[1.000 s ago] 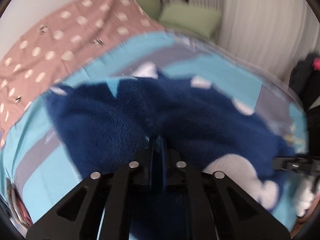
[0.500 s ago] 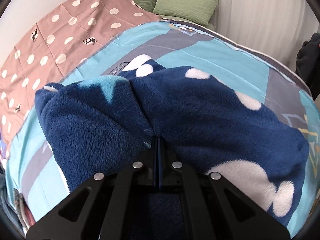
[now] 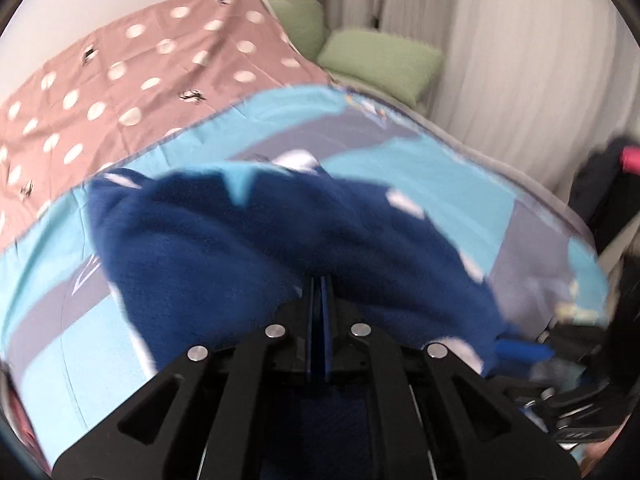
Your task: Fold small clothes
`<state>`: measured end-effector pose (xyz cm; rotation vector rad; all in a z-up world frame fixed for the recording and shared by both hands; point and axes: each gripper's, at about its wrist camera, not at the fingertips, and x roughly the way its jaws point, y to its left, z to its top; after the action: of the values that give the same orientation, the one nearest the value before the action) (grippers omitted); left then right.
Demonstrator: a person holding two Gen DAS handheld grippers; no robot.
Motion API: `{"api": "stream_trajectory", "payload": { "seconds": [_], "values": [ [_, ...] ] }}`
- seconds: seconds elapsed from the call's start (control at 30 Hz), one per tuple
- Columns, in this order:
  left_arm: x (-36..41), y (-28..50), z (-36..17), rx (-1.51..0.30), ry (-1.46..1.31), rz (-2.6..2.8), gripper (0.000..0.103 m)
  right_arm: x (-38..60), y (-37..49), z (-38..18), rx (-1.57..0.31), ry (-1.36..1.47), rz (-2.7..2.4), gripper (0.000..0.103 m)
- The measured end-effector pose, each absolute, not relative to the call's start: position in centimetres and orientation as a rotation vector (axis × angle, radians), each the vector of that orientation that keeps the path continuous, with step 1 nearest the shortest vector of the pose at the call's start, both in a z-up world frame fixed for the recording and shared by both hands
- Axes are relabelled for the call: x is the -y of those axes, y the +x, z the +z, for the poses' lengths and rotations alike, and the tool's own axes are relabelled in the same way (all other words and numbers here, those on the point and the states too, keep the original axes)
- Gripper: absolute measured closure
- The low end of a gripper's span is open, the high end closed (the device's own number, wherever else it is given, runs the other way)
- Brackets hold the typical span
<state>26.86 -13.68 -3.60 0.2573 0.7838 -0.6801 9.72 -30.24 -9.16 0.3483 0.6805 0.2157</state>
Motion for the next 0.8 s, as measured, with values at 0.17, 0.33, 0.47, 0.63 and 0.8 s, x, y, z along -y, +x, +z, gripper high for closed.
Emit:
{"api": "stream_trajectory", "payload": {
  "seconds": [0.17, 0.33, 0.47, 0.63, 0.8],
  "values": [
    [10.0, 31.2, -2.8, -0.746, 0.126, -0.558, 0.083, 29.9, 9.5, -8.7, -0.680, 0.333, 0.213, 0.068],
    [12.5, 32.8, -7.8, -0.775, 0.285, -0.512, 0.090, 29.6, 9.0, -7.4, -0.632, 0.304, 0.229, 0.067],
    [12.6, 32.5, -7.5, -0.781, 0.322, -0.517, 0.090, 30.7, 7.9, -4.6, -0.473, 0.365, 0.206, 0.064],
    [11.9, 33.1, -7.6, -0.792, 0.274, -0.542, 0.089, 30.5, 11.0, 1.0, -0.440, 0.288, 0.199, 0.051],
    [12.0, 33.0, -7.7, -0.788, 0.273, -0.544, 0.089, 29.6, 20.0, -0.8, -0.710, 0.243, 0.156, 0.050]
  ]
}}
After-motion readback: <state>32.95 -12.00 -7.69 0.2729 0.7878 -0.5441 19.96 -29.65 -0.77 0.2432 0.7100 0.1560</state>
